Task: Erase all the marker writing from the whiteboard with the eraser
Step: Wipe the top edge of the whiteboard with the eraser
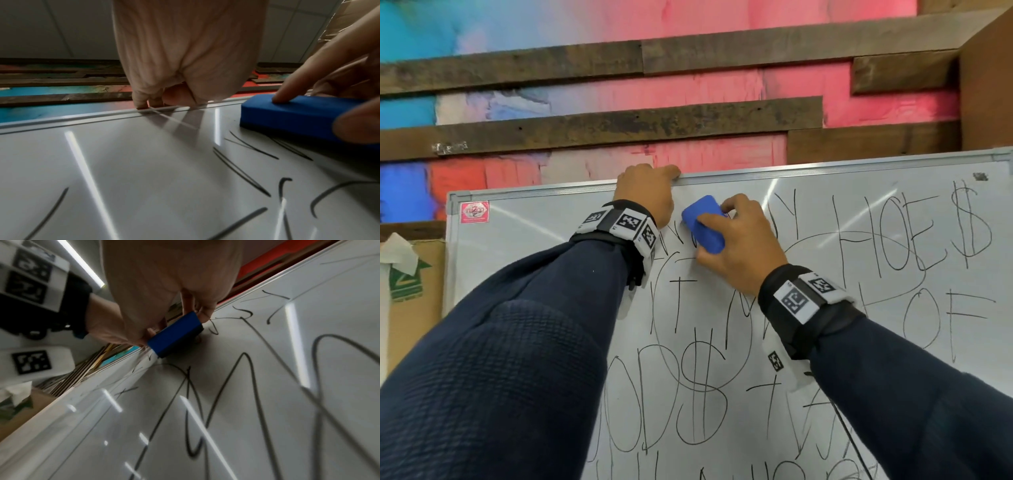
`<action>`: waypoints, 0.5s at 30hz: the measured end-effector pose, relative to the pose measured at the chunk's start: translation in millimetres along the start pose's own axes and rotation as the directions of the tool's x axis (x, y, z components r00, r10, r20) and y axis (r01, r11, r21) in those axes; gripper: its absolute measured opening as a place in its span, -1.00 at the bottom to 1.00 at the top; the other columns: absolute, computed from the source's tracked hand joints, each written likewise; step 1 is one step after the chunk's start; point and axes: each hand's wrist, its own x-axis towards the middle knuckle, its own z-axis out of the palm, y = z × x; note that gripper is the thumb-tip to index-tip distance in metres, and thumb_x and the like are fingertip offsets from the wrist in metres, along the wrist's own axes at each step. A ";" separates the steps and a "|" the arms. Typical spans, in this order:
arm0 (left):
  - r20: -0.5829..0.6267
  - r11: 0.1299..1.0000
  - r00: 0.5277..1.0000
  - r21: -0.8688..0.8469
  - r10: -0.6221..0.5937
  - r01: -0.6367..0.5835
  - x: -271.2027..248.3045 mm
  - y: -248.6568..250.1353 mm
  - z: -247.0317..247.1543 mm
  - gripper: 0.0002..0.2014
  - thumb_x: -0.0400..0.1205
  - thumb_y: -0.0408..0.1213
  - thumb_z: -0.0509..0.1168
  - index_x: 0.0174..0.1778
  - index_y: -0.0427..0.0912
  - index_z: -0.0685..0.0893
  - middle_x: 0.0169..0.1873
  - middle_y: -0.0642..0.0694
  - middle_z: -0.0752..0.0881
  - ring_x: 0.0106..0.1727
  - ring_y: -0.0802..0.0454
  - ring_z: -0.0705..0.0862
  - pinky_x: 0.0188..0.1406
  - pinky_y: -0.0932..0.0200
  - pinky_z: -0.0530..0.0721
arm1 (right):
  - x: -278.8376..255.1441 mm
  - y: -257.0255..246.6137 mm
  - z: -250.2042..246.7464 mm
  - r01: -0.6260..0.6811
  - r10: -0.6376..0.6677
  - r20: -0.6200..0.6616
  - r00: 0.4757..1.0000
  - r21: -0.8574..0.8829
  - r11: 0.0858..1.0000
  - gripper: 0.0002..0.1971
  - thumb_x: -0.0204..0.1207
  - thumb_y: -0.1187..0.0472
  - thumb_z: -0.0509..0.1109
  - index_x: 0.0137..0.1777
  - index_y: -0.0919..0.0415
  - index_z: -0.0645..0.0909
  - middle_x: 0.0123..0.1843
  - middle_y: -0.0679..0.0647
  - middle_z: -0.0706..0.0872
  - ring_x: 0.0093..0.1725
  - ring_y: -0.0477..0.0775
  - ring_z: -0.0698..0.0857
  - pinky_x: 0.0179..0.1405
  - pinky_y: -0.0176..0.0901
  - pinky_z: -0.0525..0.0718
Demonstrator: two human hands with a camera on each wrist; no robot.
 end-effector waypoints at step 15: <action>-0.019 0.995 0.999 -0.093 0.033 -0.035 -4.1 -10.3 0.1 -0.48 0.55 -0.45 0.24 0.41 0.05 0.58 0.03 -0.31 0.66 0.08 -0.36 0.63 0.11 -0.16 0.65 | 5.5 -23.3 16.1 0.047 -0.049 0.057 0.997 0.026 0.999 -0.61 0.42 0.02 0.54 0.24 0.08 0.71 0.23 0.20 0.46 0.17 0.25 0.43 0.13 0.05 0.59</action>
